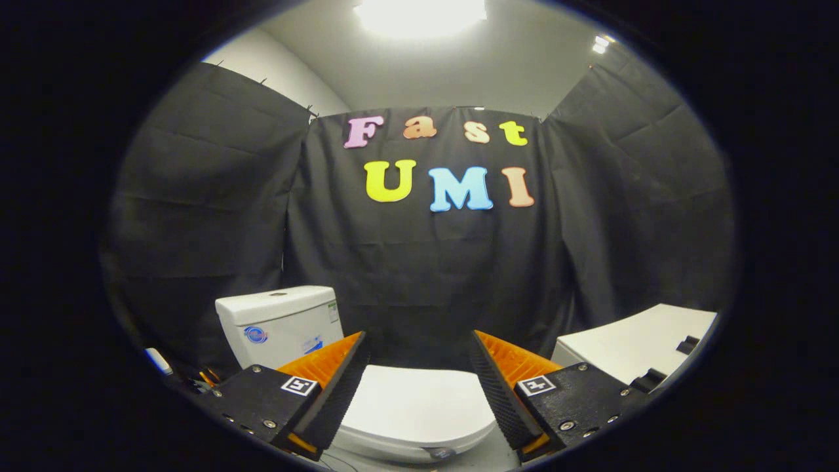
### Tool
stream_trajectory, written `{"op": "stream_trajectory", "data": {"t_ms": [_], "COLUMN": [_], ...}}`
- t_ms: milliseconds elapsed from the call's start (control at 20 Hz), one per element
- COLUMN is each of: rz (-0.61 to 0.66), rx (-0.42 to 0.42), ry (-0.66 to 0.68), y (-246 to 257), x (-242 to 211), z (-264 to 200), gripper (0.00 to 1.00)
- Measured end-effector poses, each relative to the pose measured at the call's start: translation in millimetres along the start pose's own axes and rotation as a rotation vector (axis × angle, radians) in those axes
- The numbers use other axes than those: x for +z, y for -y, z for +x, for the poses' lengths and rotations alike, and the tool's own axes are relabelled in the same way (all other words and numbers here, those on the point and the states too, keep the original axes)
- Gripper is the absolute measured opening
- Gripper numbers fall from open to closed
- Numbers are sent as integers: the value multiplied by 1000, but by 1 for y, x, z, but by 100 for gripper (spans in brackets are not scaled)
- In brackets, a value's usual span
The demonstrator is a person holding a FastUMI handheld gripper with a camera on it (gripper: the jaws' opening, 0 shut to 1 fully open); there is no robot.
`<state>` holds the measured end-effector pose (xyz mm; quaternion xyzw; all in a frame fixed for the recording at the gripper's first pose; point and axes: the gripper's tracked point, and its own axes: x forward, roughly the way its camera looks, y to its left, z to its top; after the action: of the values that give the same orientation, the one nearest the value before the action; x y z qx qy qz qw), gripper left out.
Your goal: Open the toilet lid.
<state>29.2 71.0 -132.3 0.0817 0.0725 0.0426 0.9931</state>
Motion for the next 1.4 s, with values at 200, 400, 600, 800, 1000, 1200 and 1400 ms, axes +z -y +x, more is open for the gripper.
{"op": "stream_trajectory", "data": {"t_ms": [200, 400, 600, 800, 1000, 1200, 1400], "rz": [35, 82, 155, 256, 345, 453, 548], "rx": [12, 26, 22, -20, -64, -107, -122], "ry": [-105, -222, -303, -367, -435, -540, -562], "y": [-12, -22, -20, -10, 5, 19, 31], "x": [-67, -127, -166, -197, -221, -259, -271], "z": [-1, -4, -3, -9, -15, -22, -20], "gripper": [95, 95, 95, 95, 96, 96, 96]}}
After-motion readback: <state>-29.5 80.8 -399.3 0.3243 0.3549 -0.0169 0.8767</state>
